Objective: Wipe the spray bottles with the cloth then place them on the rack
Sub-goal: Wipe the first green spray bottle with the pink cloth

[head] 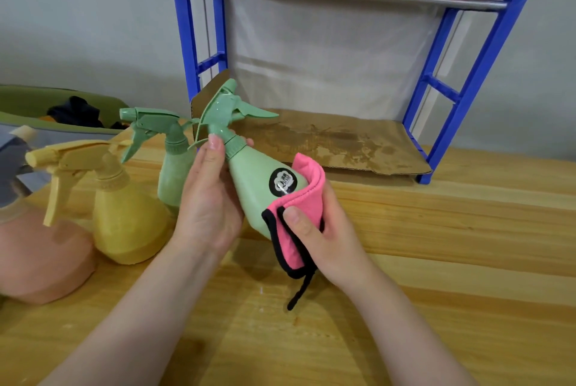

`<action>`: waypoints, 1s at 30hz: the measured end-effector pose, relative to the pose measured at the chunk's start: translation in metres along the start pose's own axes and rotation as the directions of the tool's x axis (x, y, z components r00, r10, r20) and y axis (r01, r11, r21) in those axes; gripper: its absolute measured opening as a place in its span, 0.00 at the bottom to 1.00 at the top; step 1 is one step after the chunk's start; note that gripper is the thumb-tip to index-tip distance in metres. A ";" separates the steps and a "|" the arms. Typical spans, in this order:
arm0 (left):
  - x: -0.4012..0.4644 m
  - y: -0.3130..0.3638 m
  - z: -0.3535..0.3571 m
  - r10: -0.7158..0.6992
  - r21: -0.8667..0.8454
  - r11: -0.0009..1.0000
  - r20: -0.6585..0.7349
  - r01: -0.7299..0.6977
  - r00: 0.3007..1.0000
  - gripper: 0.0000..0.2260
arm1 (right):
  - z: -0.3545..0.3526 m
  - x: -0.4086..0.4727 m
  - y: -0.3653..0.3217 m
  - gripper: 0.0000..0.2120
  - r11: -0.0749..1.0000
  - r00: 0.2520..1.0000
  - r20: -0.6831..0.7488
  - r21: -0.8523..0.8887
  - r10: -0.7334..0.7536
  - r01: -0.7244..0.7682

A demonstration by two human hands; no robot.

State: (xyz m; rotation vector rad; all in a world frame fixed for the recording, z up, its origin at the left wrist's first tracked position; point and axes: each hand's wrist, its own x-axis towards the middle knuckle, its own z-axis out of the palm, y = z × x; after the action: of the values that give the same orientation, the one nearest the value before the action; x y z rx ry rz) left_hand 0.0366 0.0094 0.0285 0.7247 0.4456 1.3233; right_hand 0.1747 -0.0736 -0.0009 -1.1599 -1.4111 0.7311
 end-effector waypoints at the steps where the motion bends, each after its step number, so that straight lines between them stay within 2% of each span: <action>1: -0.001 0.000 0.000 0.003 0.039 0.999 0.019 -0.004 1.000 0.21 | -0.001 0.000 -0.002 0.33 1.000 1.000 0.019 -0.023 0.000 0.000; 4: -0.002 -0.002 0.000 -0.002 0.154 0.988 0.111 -0.015 0.994 0.14 | -0.004 0.001 -0.006 0.32 0.998 0.996 0.086 -0.069 0.020 -0.014; 6: -0.004 -0.003 0.000 -0.039 0.206 0.979 0.179 0.002 0.983 0.15 | -0.005 0.001 -0.006 0.31 0.996 0.994 0.104 -0.087 0.033 -0.024; 8: -0.008 -0.007 0.001 -0.100 0.270 0.962 0.228 0.035 0.968 0.14 | -0.004 0.001 -0.006 0.29 0.994 0.994 0.100 -0.103 0.037 -0.027; 10: -0.012 -0.010 0.002 -0.142 0.331 0.943 0.311 0.033 0.940 0.08 | -0.004 0.001 -0.006 0.26 0.992 0.996 0.079 -0.125 0.037 -0.027; 13: -0.015 -0.012 0.003 -0.183 0.371 0.928 0.384 0.031 0.905 0.09 | -0.003 0.001 -0.008 0.22 0.988 0.998 0.043 -0.151 0.040 -0.033; 18: -0.014 -0.011 0.005 -0.185 0.391 0.920 0.375 0.026 0.908 0.05 | 0.006 0.000 -0.009 0.21 0.977 0.993 -0.120 -0.213 -0.003 -0.023; 20: -0.014 -0.013 0.007 -0.165 0.340 0.940 0.349 0.040 0.922 0.06 | 0.009 -0.001 -0.009 0.22 0.953 0.980 -0.196 -0.304 -0.041 -0.021; 23: -0.014 -0.012 0.007 -0.149 0.343 0.939 0.349 0.022 0.925 0.08 | 0.014 -0.002 -0.009 0.24 0.862 0.949 -0.282 -0.507 -0.138 -0.025; 26: -0.015 -0.015 0.004 -0.175 0.366 0.930 0.347 0.039 0.922 0.06 | 0.016 -0.002 -0.008 0.23 0.772 0.954 -0.237 -0.636 -0.183 -0.010; 30: -0.012 -0.021 0.002 -0.175 0.339 0.938 0.287 0.071 0.942 0.24 | 0.011 -0.001 -0.007 0.21 0.805 0.978 -0.160 -0.593 -0.130 0.010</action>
State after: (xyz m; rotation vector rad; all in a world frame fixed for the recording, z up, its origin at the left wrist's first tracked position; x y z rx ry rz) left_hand 0.0501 -0.0042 0.0138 1.1451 0.4482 1.0003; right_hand 0.1627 -0.0748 0.0034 -1.5972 -1.5512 0.0977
